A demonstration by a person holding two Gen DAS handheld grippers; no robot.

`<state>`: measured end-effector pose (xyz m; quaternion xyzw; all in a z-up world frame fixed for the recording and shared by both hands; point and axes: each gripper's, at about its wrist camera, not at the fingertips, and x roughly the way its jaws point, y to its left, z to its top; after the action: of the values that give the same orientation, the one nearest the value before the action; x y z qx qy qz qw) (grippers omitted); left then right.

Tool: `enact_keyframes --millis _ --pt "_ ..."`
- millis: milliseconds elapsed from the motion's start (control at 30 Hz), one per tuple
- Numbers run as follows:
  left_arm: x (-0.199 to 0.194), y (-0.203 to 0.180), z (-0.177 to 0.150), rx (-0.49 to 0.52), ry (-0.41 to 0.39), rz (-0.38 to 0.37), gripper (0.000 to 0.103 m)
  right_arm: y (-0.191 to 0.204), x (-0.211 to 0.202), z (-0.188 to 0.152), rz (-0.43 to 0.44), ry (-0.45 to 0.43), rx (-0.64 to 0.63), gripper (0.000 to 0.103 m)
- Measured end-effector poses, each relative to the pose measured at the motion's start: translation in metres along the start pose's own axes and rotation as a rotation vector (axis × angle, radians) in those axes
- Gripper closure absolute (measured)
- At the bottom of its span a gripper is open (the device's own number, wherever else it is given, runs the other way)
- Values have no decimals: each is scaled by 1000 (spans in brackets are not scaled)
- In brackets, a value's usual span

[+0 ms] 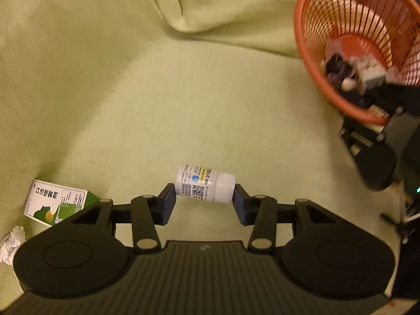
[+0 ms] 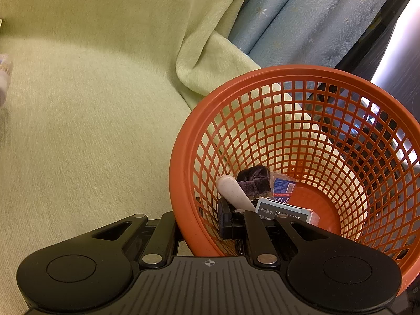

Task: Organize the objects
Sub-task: 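Carry the pill bottle into the orange basket and release it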

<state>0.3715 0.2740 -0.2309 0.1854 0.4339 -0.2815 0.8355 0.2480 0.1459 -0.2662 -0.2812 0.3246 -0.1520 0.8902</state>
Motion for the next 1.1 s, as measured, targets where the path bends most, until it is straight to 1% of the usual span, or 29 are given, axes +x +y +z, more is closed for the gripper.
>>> enact_keyframes --millis 333,600,833,1100 --pt "-32 -16 29 -10 -69 -18 62 0 0 0 0 1 0 95" --pt "-52 -33 62 20 -138 -52 62 0 0 0 0 1 0 95" --pt "-61 -55 88 52 -190 -111 62 -1 0 0 0 1 2 95" --pt "-60 -82 111 103 -215 -152 62 0 0 0 0 1 1 95"
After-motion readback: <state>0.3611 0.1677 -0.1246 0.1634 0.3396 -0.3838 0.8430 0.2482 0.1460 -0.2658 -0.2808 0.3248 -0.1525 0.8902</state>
